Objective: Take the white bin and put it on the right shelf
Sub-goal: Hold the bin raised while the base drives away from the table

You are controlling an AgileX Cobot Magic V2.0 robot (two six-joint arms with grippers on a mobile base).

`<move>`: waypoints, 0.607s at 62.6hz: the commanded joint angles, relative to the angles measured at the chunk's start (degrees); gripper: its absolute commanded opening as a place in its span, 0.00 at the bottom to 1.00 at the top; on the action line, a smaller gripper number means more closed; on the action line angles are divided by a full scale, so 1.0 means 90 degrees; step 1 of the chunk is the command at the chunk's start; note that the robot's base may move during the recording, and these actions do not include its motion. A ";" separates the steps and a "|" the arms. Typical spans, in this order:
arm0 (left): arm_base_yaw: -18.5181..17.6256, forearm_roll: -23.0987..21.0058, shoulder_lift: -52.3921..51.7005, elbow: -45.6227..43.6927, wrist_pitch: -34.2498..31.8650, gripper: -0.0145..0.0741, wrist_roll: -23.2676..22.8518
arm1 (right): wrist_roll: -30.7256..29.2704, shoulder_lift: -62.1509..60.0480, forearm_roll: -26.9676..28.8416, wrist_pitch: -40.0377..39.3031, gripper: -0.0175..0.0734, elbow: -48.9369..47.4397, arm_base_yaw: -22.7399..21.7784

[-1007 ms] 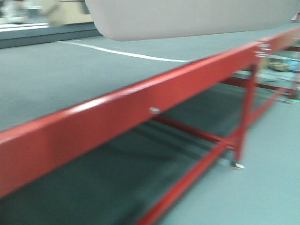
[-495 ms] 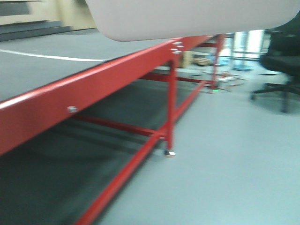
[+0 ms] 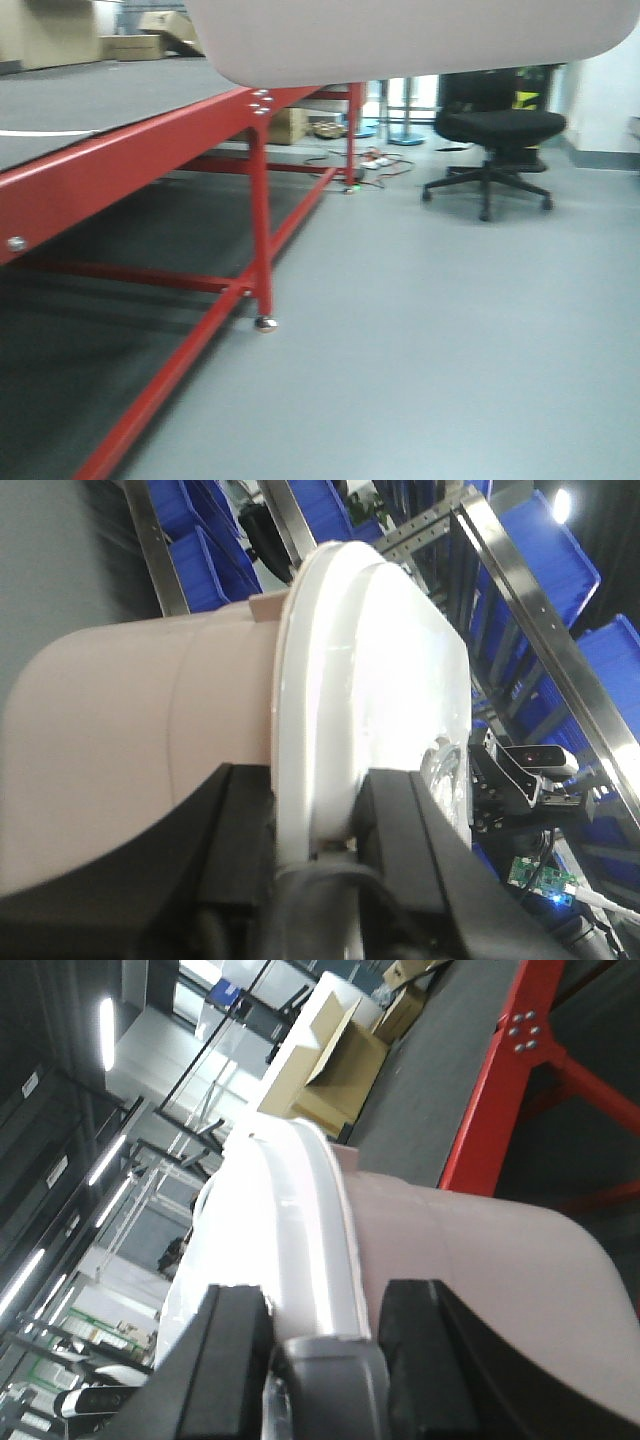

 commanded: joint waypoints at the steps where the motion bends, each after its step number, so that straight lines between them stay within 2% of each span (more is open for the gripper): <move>1: -0.0267 -0.0207 -0.0309 -0.0211 0.1325 0.02 0.0311 | 0.0007 -0.0265 0.0888 0.1021 0.26 -0.0274 0.0175; 38: -0.0267 -0.0207 -0.0309 -0.0211 0.1325 0.02 0.0311 | 0.0007 -0.0265 0.0888 0.1021 0.26 -0.0274 0.0175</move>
